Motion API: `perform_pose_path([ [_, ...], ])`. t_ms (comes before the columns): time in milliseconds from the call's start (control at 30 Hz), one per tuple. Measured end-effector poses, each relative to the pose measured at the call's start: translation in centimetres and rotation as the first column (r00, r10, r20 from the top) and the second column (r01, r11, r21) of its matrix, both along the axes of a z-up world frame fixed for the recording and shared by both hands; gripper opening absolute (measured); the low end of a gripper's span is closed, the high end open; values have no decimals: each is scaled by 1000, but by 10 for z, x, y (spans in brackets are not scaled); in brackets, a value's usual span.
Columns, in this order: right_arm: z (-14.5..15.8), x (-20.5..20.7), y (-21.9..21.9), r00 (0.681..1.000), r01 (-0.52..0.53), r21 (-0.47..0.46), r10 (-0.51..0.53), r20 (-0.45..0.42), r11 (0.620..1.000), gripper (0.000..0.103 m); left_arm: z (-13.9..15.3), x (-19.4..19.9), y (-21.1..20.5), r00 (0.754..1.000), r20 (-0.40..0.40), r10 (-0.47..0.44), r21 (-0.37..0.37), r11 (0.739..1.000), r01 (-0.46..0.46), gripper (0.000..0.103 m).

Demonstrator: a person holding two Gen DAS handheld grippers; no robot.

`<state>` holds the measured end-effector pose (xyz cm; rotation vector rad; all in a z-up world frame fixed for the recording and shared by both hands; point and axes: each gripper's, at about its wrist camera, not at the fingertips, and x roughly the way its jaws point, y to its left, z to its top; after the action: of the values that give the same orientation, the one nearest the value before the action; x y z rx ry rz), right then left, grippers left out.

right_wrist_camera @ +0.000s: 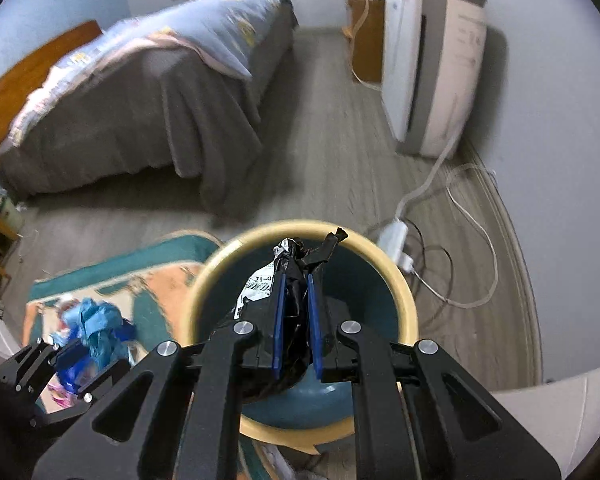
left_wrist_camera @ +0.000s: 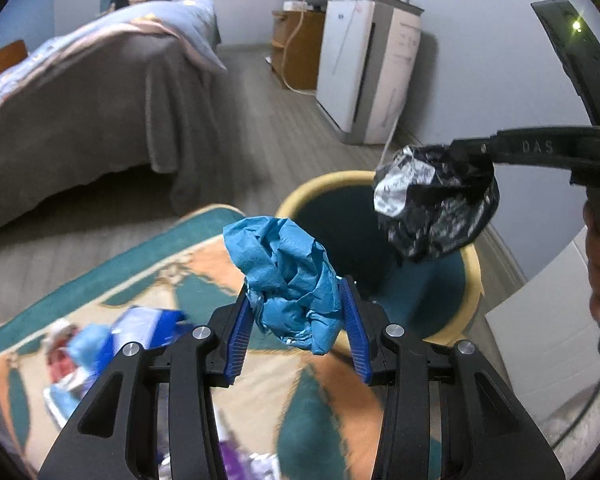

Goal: Collect trash
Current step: 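Drop the black bag into the wastebasket with the right tool, then drop the blue cloth into the wastebasket with the left tool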

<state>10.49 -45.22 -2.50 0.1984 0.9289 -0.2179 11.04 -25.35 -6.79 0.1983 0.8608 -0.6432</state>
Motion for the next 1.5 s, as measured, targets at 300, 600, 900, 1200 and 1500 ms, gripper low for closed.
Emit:
perform_pose_path([
  [300,-15,-1,-17,996,79,4,-79,-51,997,19,-25,7,-41,998,-27,-50,0,999,50,73],
  [600,-8,-1,-14,996,85,11,-85,-21,996,77,-15,2,-27,1000,8,-8,12,1000,7,94],
  [900,11,4,16,997,62,16,-63,35,998,97,19,-4,22,996,53,69,38,997,-71,96],
  [1200,21,15,77,998,-39,-17,40,47,999,97,57,-4,114,972,102,214,83,971,-223,97],
  [1500,22,26,148,995,-98,-9,98,34,995,97,68,-4,203,914,138,381,80,916,-393,98],
])
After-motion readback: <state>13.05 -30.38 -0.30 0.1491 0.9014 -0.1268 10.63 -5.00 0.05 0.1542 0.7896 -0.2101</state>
